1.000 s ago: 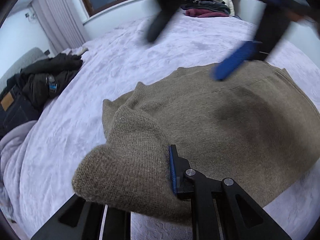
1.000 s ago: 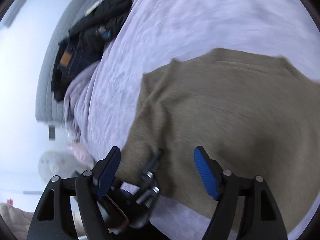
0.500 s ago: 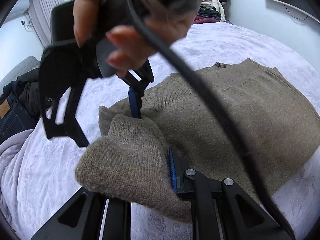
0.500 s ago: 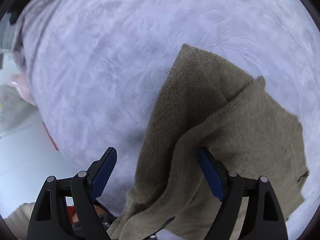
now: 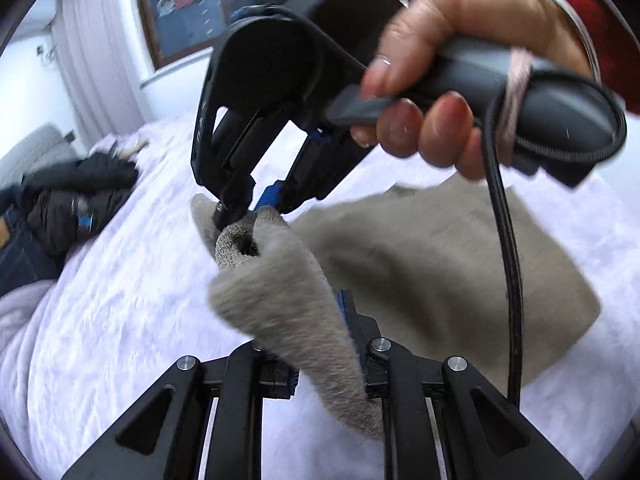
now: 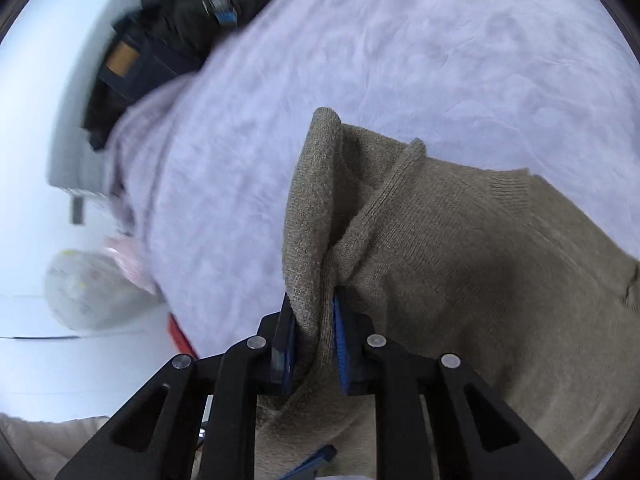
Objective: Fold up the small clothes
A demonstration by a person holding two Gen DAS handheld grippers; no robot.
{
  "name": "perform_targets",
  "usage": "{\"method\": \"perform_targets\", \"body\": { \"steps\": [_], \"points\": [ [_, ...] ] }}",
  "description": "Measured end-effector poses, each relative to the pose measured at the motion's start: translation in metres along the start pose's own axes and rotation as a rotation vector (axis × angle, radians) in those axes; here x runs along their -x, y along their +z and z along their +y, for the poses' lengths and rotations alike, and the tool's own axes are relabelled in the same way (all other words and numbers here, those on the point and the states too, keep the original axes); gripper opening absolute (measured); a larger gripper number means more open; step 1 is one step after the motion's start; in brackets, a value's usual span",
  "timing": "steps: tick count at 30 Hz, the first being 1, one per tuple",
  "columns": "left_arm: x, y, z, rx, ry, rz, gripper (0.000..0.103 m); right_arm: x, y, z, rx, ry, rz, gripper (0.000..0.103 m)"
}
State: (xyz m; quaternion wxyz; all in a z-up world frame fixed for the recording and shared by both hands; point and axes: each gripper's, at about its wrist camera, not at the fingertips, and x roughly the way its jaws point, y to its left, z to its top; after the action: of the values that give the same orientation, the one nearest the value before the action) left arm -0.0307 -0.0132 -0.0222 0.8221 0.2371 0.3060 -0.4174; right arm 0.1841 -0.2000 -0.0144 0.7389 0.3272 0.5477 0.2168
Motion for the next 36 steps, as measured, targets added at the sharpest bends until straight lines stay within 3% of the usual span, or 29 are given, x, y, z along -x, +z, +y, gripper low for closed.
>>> {"method": "perform_targets", "body": {
  "steps": [4,10,13,17,21,24,33,36],
  "points": [
    [0.015,0.024,-0.031,-0.063,-0.044,-0.054,0.017,0.063,-0.029,-0.02,-0.037,0.113,-0.161,0.018],
    [0.029,0.052,-0.096,-0.191,-0.142,-0.123,0.017,0.138,-0.087,-0.057,-0.068,0.208,-0.385,0.018],
    [0.022,0.053,-0.138,-0.265,-0.191,-0.113,0.017,0.168,-0.132,-0.087,-0.113,0.23,-0.481,0.018],
    [-0.003,0.038,-0.191,-0.346,-0.262,-0.044,0.017,0.182,-0.19,-0.157,-0.261,0.203,-0.574,0.018],
    [-0.031,0.013,-0.232,-0.421,-0.298,0.055,0.017,0.166,-0.239,-0.232,-0.453,0.163,-0.591,0.018],
    [-0.037,-0.001,-0.244,-0.453,-0.287,0.087,0.017,0.143,-0.263,-0.261,-0.547,0.192,-0.584,0.018],
    [-0.02,-0.005,-0.238,-0.493,-0.333,0.05,0.017,0.152,-0.273,-0.249,-0.452,0.279,-0.629,0.017],
    [-0.026,-0.013,-0.239,-0.502,-0.328,0.089,0.018,0.145,-0.28,-0.255,-0.508,0.167,-0.586,0.018]
  ]
}}
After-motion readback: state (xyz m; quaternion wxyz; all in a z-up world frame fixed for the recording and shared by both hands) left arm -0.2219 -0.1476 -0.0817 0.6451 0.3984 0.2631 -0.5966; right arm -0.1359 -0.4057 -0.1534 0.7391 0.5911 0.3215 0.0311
